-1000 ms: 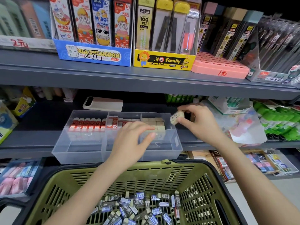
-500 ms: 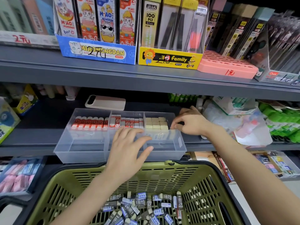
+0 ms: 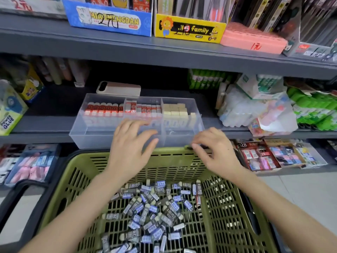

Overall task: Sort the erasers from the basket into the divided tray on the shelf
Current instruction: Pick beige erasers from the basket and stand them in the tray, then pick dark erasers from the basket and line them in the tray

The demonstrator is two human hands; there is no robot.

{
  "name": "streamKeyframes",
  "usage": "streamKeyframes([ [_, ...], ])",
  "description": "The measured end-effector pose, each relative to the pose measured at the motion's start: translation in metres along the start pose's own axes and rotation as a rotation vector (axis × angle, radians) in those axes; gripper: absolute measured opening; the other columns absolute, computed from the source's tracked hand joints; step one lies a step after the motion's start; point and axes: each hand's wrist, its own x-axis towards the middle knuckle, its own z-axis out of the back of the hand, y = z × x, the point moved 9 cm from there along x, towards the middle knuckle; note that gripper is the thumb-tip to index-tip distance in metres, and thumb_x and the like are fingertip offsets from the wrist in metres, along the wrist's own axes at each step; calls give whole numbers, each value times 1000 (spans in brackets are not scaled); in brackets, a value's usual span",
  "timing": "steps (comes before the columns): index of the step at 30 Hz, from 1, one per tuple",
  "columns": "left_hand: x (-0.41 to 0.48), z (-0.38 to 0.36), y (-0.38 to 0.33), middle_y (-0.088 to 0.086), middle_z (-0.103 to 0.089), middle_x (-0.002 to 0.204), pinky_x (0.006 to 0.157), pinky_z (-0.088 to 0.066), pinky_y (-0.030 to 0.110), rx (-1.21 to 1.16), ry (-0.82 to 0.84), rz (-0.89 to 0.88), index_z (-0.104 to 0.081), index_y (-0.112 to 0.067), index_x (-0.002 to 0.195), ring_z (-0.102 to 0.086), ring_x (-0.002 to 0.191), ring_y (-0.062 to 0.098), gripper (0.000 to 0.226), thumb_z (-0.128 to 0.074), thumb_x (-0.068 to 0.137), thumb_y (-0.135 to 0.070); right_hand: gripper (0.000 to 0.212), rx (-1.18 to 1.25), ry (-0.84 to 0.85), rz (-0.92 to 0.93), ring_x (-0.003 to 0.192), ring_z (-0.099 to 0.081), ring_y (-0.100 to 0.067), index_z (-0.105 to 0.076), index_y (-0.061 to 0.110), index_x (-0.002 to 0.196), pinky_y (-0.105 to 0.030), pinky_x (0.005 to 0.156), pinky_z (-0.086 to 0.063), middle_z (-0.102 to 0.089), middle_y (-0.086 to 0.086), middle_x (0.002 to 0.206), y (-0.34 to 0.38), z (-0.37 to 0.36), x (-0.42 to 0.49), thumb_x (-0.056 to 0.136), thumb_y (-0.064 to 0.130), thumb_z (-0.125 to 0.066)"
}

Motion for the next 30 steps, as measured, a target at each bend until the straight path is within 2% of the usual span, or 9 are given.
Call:
streamKeyframes([
  [4, -39, 9, 5, 10, -65, 107, 90, -43, 46, -40, -63, 39, -72, -10, 95, -57, 102, 31, 27, -51, 89, -27, 19, 147, 559, -392, 82, -64, -10, -71, 16, 95, -30, 80, -53, -71, 5, 94, -19, -89, -74, 92, 25, -55],
  [6, -59, 7, 8, 9, -66, 104, 88, -45, 45, -67, -35, 67, -73, -10, 94, -59, 99, 31, 28, -51, 88, -25, 20, 141, 695, -599, 84, -67, -13, -70, 13, 101, -26, 79, -55, -71, -1, 99, -40, -124, -114, 93, 23, -55],
  [10, -85, 6, 16, 3, -66, 102, 89, -44, 39, -155, 35, 160, -72, -12, 95, -59, 99, 26, 24, -53, 87, -24, 21, -114, 658, -893, 87, -66, -25, -58, 6, 110, -34, 72, -55, -66, -11, 104, -73, -149, -164, 95, 19, -51],
  [14, -100, 7, 28, -7, -63, 102, 90, -34, 26, -320, 89, 303, -71, -16, 98, -55, 100, 12, 14, -64, 88, -10, 31, -335, 626, -899, 92, -64, -27, -40, 3, 125, -30, 63, -46, -57, -15, 117, -82, -158, -168, 94, 7, -47],
  [18, -118, -7, 37, -17, -64, 102, 87, -42, 14, -562, 192, 486, -68, -26, 96, -58, 96, -2, 19, -61, 89, -10, 24, -306, 571, -950, 92, -66, -28, -48, 2, 113, -33, 70, -54, -66, -14, 103, -94, -162, -167, 89, 0, -53],
  [21, -129, -23, 41, -17, -68, 99, 75, -42, 9, -719, 238, 649, -69, -26, 94, -59, 90, -5, 17, -60, 90, -13, 16, -340, 605, -959, 88, -67, -27, -56, 6, 104, -31, 62, -50, -68, -9, 98, -96, -164, -168, 89, 1, -53],
  [24, -133, -34, 42, -16, -68, 99, 79, -44, 20, -736, 274, 715, -70, -27, 93, -60, 93, 4, 16, -61, 90, -14, 3, -264, 649, -1026, 79, -66, -24, -60, 8, 90, -31, 62, -53, -67, -7, 86, -97, -168, -172, 88, 10, -59],
  [27, -139, -45, 43, -12, -69, 98, 86, -48, 28, -816, 301, 785, -70, -27, 91, -61, 95, 8, 18, -60, 90, -12, 16, -114, 719, -1126, 58, -57, -17, -59, 9, 73, -28, 61, -53, -59, -3, 67, -95, -171, -186, 84, 16, -68],
  [30, -150, -63, 43, -3, -69, 102, 88, -51, 31, -924, 387, 902, -69, -25, 94, -63, 98, 15, 16, -58, 91, -13, 22, 254, 707, -1244, 38, -44, -7, -62, 7, 68, -17, 43, -42, -57, 1, 54, -72, -165, -187, 79, 21, -75],
])
